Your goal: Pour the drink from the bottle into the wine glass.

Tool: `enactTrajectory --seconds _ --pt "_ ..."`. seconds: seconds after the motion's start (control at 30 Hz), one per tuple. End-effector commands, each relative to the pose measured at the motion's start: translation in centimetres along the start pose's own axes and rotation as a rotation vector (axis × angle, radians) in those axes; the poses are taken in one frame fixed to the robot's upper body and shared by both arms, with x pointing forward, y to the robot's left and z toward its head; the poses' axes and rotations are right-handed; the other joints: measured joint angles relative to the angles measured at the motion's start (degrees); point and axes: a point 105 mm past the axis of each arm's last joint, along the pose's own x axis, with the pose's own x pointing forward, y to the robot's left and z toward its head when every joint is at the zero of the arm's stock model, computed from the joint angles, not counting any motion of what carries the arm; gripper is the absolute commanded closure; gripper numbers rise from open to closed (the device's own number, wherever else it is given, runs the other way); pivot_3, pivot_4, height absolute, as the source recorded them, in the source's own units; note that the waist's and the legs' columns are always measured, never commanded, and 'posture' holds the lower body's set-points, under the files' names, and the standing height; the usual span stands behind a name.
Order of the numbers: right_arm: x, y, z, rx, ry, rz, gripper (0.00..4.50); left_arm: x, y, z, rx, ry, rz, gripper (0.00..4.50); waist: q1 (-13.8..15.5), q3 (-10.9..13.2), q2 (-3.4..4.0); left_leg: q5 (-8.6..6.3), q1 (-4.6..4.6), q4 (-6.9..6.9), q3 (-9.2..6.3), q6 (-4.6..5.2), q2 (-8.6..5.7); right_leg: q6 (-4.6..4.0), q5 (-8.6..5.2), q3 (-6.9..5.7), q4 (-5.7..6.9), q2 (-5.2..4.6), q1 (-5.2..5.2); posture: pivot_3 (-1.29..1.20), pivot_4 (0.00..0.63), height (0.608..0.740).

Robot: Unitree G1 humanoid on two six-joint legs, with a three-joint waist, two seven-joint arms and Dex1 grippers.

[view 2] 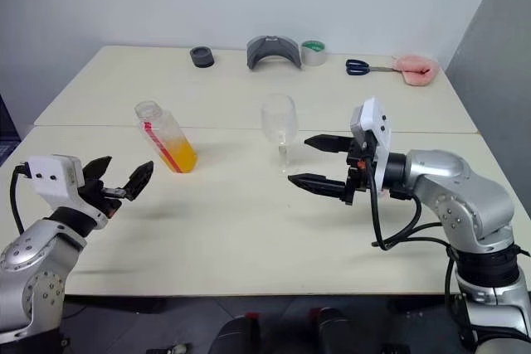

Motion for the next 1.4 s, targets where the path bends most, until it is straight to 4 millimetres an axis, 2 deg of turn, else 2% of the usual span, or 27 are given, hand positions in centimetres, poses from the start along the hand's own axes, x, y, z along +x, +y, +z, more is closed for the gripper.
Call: enactTrajectory --seconds 0.03,0.63,0.77,1.1,1.27,1.37,1.4 --pt "0.6 0.7 2.0 -0.024 -0.049 0.032 0.05 1.3 0.3 1.8 0.047 -0.060 -0.010 0.00 0.2 0.0 -0.02 0.00 -0.02 0.01 -0.03 0.00 0.00 -0.01 0.00 -0.03 0.00 0.00 -0.01 0.00 0.150 0.740" --pt "0.9 1.2 2.7 -0.001 -0.085 -0.001 0.05 4.9 -1.6 2.5 0.055 -0.067 -0.160 0.00 0.3 0.0 -0.03 0.00 -0.05 -0.03 -0.03 0.00 0.00 -0.03 0.02 -0.08 -0.01 -0.03 -0.01 0.00 0.150 0.740" --pt "0.9 1.3 2.7 -0.001 -0.087 -0.001 0.05 5.6 -1.7 2.0 0.060 -0.066 -0.166 0.00 0.3 0.0 -0.02 0.00 -0.05 -0.02 -0.03 0.00 0.00 -0.04 0.02 -0.07 -0.01 -0.03 -0.01 0.00 0.150 0.740" --pt "0.2 1.4 3.1 -0.011 -0.075 0.001 0.05 8.9 -2.3 1.2 0.072 -0.105 -0.185 0.00 1.1 0.0 -0.02 0.00 -0.08 -0.02 -0.02 0.00 -0.02 -0.05 0.03 -0.09 -0.03 -0.03 -0.01 0.00 0.150 0.740" --pt "0.1 1.7 3.3 -0.023 -0.079 -0.006 0.05 10.0 -2.6 0.4 0.076 -0.104 -0.185 0.00 1.1 0.0 -0.03 0.00 -0.09 -0.02 -0.02 0.00 0.00 -0.07 0.05 -0.10 -0.03 -0.02 -0.02 0.00 0.150 0.740" --pt "0.1 1.7 3.3 -0.021 -0.081 -0.016 0.00 10.3 -2.4 0.2 0.094 -0.105 -0.168 0.63 1.1 0.0 -0.03 0.00 -0.09 -0.02 -0.03 0.00 0.00 -0.07 0.04 -0.10 -0.03 -0.02 -0.01 0.00 0.150 0.740" --pt "0.1 1.7 3.3 -0.019 -0.081 -0.018 0.00 10.3 -2.3 0.3 0.094 -0.110 -0.166 0.97 1.1 0.0 -0.03 0.00 -0.09 -0.02 -0.03 0.00 0.00 -0.07 0.04 -0.10 -0.03 -0.02 -0.01 0.00 0.150 0.740"
